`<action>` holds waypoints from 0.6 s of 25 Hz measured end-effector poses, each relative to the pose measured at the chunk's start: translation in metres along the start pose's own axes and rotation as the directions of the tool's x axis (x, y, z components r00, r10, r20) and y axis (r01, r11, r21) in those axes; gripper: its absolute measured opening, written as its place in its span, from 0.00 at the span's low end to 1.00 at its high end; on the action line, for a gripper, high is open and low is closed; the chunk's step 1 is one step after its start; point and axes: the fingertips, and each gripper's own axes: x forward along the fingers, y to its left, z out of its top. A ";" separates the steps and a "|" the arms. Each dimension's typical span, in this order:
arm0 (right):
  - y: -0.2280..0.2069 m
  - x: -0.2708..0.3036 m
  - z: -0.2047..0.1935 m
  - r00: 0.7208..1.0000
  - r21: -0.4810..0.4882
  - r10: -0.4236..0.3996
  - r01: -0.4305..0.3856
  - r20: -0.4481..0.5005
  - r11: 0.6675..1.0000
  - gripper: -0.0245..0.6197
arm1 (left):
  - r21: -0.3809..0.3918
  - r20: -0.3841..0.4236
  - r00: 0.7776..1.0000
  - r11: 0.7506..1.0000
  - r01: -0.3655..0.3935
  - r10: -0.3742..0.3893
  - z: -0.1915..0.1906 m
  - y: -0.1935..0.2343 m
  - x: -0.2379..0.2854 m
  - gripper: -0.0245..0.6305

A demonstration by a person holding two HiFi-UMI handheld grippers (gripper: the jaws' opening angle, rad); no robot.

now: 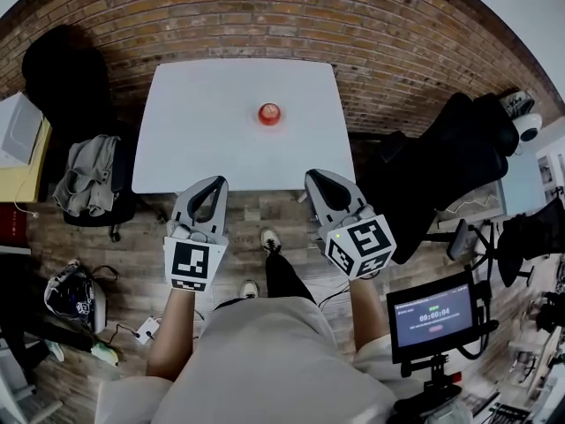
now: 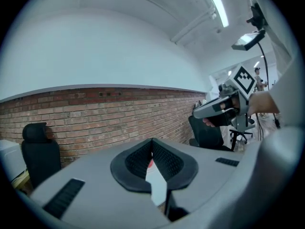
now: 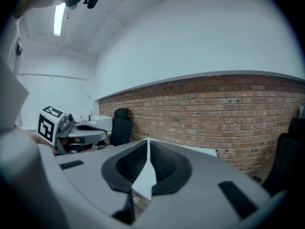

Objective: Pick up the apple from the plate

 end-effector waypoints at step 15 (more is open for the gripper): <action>-0.058 0.092 -0.015 0.993 0.049 0.107 -0.104 -0.049 0.993 0.11 | -0.034 -0.103 0.994 0.999 -0.037 0.034 -0.031 0.025 0.068 0.05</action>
